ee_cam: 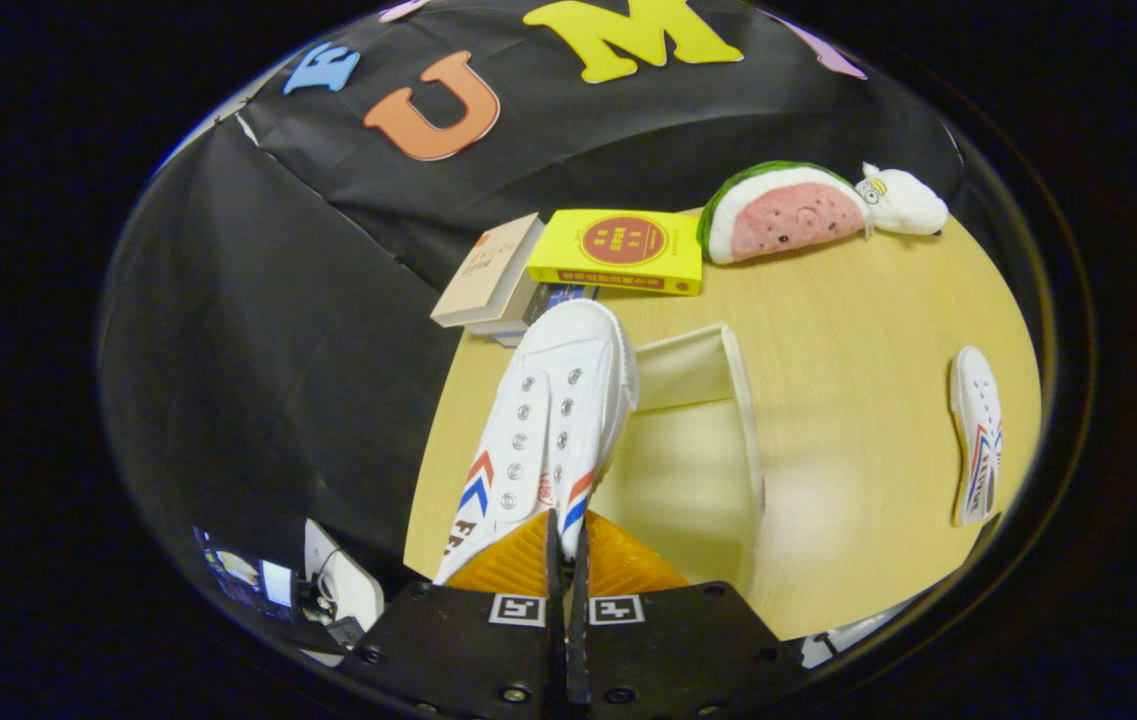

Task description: Open the storage box then place both shoes into the box .Put the left shoe in first, then the right shoe, with the right side of both shoes facing outward in a uniform manner.

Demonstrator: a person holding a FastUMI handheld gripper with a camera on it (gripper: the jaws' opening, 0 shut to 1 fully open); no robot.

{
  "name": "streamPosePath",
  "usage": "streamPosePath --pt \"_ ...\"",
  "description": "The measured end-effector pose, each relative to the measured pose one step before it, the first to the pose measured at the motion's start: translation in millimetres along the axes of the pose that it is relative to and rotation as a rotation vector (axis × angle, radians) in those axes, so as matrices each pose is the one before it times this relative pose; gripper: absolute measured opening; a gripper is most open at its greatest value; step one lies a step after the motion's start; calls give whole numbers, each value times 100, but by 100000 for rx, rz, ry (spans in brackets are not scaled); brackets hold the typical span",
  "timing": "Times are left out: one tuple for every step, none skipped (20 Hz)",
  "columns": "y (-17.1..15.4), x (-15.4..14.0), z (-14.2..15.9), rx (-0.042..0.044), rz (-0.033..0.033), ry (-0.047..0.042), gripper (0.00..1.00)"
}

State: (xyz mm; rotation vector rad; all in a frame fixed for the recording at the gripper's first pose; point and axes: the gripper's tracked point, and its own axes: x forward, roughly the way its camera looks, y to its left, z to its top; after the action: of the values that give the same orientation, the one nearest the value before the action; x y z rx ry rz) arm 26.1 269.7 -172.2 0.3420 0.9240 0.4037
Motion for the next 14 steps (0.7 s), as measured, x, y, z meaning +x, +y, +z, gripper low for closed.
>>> streamPosePath --pt "-49 637 -368 -448 -1165 908 1" --pt "-30 603 -330 -677 -1281 885 1" --pt "-43 537 -401 -585 -1423 554 1" --pt "-55 423 -370 -610 -1237 724 1" --pt "-81 450 -331 -588 -1090 658 1" --pt "-102 366 13 -971 -1203 -377 1" --pt "-6 175 -55 -1151 -1022 -534 1" --pt "42 164 -116 -1107 -937 -55 1" --pt "115 132 -187 -997 -442 59 1" --pt "51 139 -84 -874 -474 -314 1" --pt "33 234 -121 -391 -372 -202 1" --pt "-14 171 -166 -6 -121 205 1" --pt "48 143 -156 48 86 360 1" --pt "145 216 -394 -332 309 1293 1"
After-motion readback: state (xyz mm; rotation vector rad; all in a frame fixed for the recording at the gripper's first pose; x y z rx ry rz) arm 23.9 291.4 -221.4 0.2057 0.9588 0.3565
